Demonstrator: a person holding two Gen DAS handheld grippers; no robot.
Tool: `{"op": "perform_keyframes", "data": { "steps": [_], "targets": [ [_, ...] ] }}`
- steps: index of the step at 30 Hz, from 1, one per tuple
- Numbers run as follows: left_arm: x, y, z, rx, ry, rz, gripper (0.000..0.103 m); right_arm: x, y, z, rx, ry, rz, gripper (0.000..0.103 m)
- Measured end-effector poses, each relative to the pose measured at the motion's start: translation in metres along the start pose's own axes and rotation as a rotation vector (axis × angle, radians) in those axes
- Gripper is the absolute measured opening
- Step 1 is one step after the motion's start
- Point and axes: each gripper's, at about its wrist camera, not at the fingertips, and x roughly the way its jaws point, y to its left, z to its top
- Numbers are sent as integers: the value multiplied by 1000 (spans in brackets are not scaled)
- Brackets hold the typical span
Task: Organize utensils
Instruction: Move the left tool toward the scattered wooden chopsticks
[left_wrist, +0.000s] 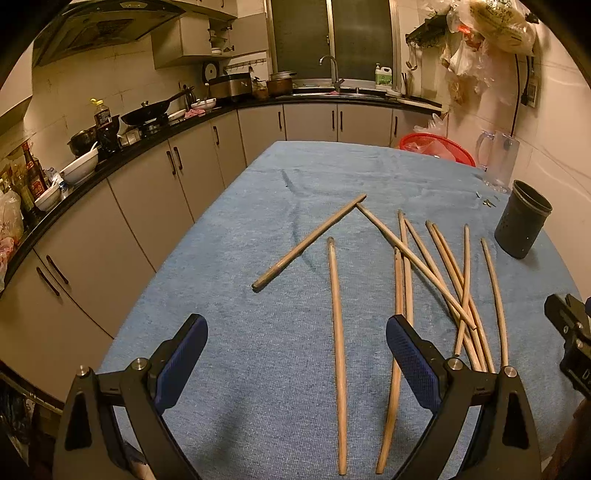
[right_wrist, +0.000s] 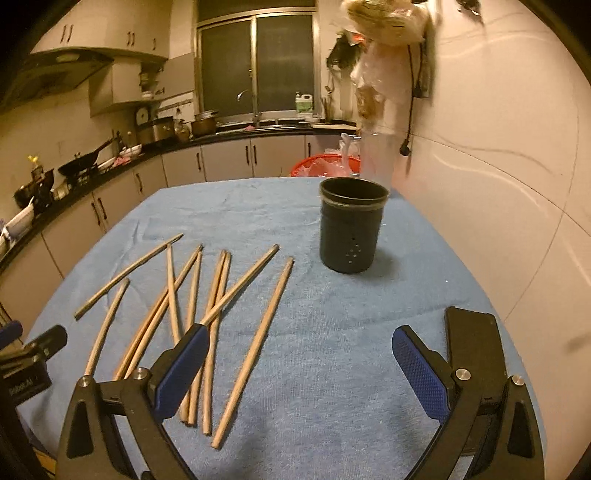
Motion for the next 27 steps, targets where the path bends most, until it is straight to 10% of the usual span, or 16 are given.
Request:
{"op": "perform_keyframes", "data": {
  "steps": [27],
  "targets": [
    [2,1,-7,4,8,-12,97,-7,12,-4,-66,-6,-59,100]
  ]
}}
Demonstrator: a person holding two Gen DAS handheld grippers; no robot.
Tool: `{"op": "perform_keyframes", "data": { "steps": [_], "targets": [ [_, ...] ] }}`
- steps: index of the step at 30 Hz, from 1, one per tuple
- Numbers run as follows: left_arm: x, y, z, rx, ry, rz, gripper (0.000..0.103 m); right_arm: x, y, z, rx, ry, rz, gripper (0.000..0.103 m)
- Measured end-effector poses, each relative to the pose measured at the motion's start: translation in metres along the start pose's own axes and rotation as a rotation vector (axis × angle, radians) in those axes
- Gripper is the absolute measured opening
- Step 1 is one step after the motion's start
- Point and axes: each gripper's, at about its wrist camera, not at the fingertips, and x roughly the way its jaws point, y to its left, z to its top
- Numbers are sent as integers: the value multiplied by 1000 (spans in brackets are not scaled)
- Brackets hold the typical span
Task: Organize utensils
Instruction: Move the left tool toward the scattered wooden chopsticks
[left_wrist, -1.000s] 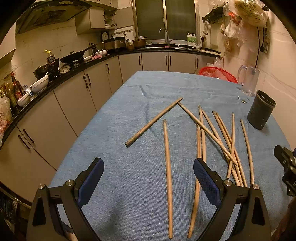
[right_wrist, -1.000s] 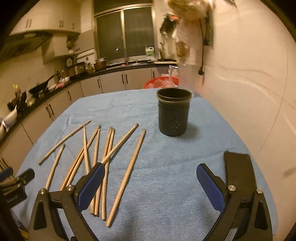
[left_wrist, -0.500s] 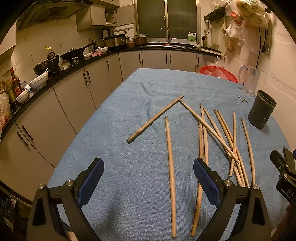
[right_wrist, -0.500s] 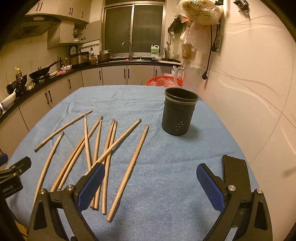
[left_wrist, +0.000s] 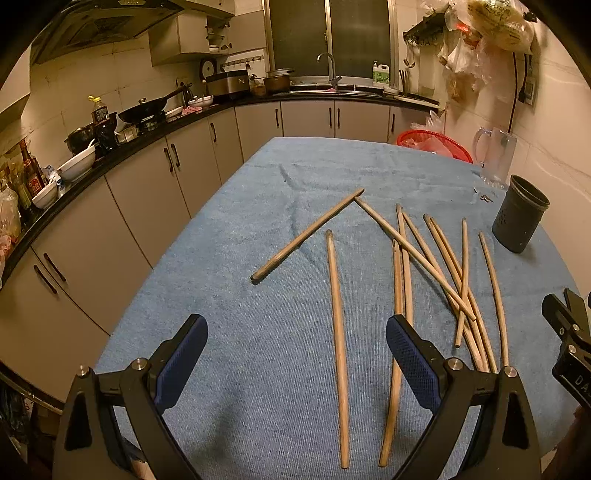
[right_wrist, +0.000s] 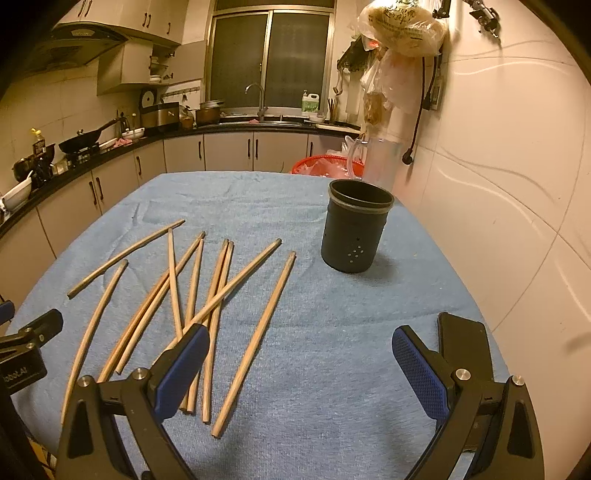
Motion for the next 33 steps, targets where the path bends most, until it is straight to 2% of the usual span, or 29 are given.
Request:
{"op": "perform_keyframes", "data": {
  "steps": [22,24,29,32,33],
  "targets": [
    [-13,-2,-5,14,-15,-13,97,-19,-1,-3,-4,-30,-1,100],
    [-13,-3,-6,20,-4,-26,97,-18,-5,-1,11,-26,16,100],
    [-13,-2,-12,21,38,-53,97,-9,-28,13,93,28,130,100],
    [-17,-4,-15,27,34,-60,97,0,-40,25,149,73,220,98],
    [-17,-5,-15,34,29,-64,97,2,-41,28,156,81,226,98]
  ]
}}
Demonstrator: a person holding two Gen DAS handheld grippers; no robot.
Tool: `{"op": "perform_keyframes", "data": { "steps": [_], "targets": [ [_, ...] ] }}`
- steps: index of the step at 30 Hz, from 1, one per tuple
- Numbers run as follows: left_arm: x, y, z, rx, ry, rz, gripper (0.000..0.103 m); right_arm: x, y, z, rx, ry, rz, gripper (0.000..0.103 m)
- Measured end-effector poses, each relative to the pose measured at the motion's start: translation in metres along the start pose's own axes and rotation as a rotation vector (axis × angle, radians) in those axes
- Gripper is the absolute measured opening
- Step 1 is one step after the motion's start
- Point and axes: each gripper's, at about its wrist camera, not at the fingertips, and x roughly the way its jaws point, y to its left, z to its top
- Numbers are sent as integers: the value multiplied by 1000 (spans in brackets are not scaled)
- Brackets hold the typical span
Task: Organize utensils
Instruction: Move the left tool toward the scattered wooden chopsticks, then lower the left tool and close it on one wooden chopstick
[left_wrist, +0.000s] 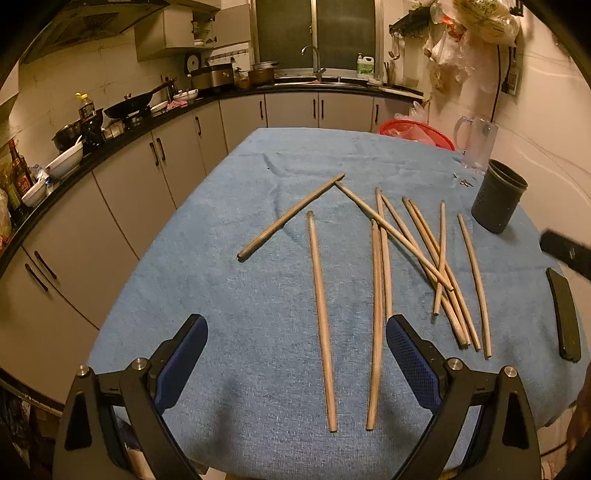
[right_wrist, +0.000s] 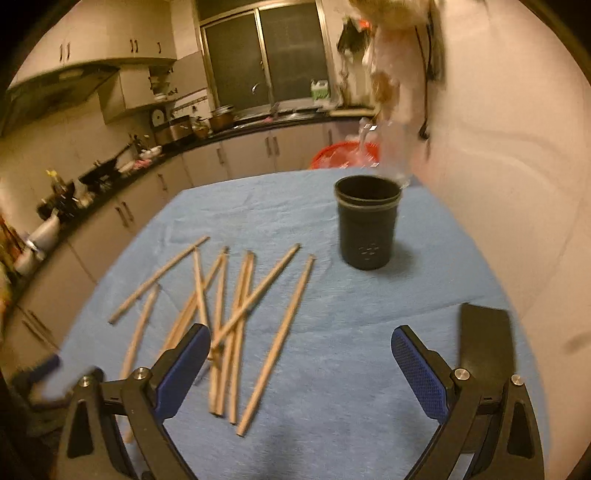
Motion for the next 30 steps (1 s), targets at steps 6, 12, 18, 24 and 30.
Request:
{"op": "perform_keyframes", "data": {
  "steps": [6,12,18,24,30],
  "targets": [
    [3,-8,-1,36,8,-19,97,11,2,18,13,30,34,92],
    [9,-2,6,22,27,-7,97,21,13,24,1,55,53,92],
    [18,11,39,34,41,-7,97,34,21,39,7,106,96,79],
    [42,26,99,70,105,-59,84,68,32,65,34,198,124,59],
    [98,16,151,118,244,-125,45,124,32,90,102,324,88,39]
  ]
}}
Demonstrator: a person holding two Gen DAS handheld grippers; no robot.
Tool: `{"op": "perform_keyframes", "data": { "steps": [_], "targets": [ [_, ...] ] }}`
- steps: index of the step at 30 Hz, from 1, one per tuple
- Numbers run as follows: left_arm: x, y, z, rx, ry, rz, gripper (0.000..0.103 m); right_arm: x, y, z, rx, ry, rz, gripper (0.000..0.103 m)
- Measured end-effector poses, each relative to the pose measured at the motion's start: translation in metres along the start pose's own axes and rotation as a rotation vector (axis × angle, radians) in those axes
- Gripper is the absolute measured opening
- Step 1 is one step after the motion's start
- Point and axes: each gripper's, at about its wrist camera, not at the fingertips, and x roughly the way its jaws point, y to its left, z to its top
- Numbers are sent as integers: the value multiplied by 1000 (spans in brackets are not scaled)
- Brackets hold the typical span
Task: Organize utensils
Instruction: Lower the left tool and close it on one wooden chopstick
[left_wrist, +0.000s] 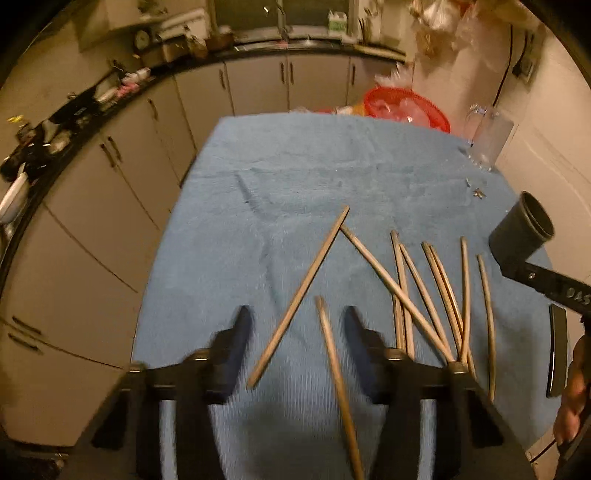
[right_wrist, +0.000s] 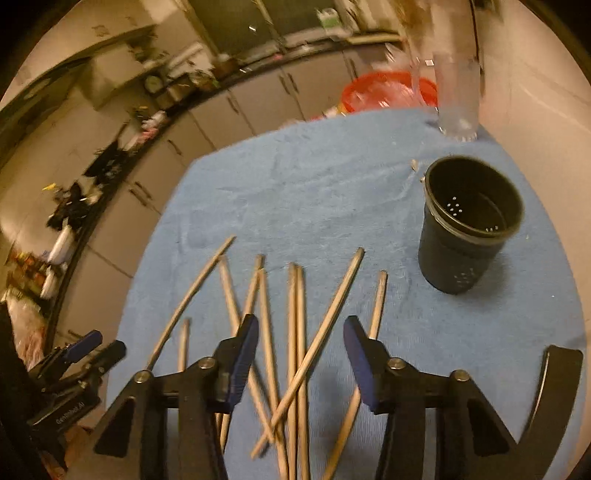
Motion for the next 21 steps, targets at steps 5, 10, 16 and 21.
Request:
{"op": "perform_keyframes", "data": {
  "steps": [5,10,16,21],
  "targets": [
    [43,-5,38,65,101,-82,39,37,-6,23,43,72,-90,39],
    [81,-15,73,102,151,-90,39,62,-8,29,40,118,-138,39],
    [121,-29,94,146,206,-76,39,80,-14,31,35,146,-176,38],
    [153,-40,102,148,249,-72,35,92,-17,32,36,169,-184,37]
  ]
}}
